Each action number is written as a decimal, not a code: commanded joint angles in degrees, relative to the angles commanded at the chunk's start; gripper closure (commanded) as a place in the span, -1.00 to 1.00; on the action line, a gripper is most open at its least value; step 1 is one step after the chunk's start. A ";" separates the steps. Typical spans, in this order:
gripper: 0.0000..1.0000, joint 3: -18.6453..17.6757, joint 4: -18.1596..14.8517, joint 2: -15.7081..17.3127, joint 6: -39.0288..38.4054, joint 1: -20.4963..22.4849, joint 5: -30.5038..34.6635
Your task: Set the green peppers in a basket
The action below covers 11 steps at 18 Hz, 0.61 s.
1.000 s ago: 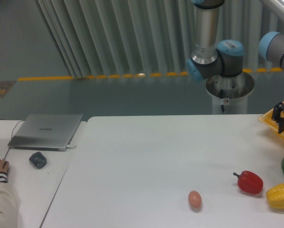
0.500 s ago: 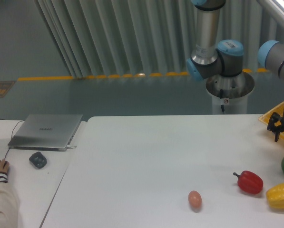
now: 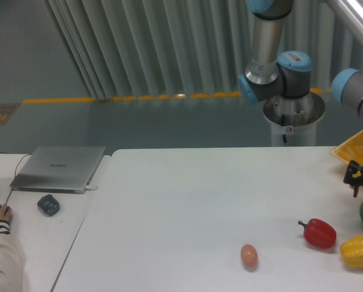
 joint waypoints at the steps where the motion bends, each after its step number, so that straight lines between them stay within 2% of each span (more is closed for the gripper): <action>1: -1.00 0.00 0.44 -0.26 -0.09 0.09 0.00; 4: -1.00 -0.26 1.14 -1.40 -0.26 0.26 2.44; 11: -1.00 -0.53 1.32 -3.34 -1.93 0.18 2.81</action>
